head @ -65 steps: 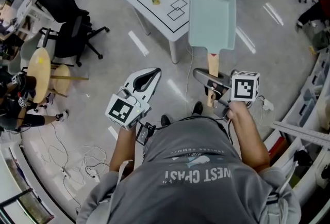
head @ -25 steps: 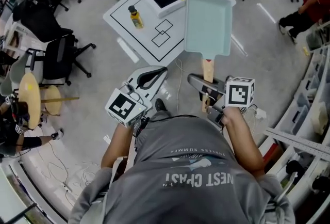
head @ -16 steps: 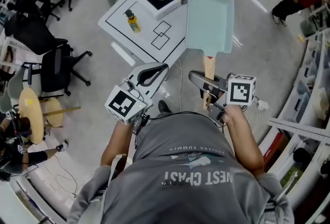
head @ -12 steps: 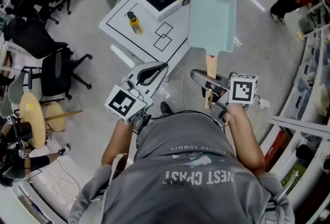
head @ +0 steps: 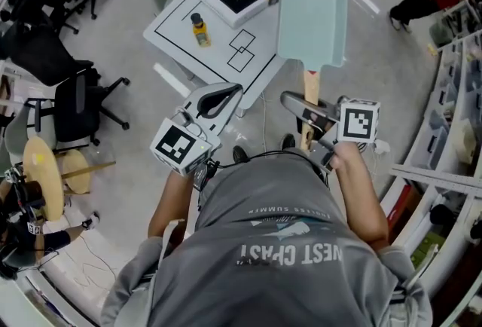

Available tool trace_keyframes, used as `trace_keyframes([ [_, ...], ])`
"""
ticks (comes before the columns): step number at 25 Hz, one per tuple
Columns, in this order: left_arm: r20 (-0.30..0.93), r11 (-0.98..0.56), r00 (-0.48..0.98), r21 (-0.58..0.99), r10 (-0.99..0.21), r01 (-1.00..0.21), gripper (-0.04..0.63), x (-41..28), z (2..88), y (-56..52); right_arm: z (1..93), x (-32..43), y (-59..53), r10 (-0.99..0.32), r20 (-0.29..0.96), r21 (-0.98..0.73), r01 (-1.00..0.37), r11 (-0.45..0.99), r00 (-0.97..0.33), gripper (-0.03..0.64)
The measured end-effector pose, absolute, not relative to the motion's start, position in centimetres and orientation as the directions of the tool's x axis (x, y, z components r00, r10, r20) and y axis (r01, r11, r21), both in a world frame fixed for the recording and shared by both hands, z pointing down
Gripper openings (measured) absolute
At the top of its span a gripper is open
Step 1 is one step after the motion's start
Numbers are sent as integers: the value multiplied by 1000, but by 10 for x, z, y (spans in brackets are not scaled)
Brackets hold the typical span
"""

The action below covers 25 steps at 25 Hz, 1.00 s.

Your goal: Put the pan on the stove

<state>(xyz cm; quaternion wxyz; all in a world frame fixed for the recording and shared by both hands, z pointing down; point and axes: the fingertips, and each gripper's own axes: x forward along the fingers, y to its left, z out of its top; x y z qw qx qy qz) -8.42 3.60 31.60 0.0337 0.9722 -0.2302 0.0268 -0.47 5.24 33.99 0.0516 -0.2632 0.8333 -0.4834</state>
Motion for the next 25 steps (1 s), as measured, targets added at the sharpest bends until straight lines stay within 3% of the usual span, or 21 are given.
trace_keyframes([
  [13,94,-787,787,47,-610,-616,-2,-119,319,8,349,-20,5,-356,140,-853,-295,431,-924,32],
  [25,131,-687,687,55,-715,-725,-2,-91,322,-36,350,1,-58,-208,120,-865,-205,459,-971,32],
])
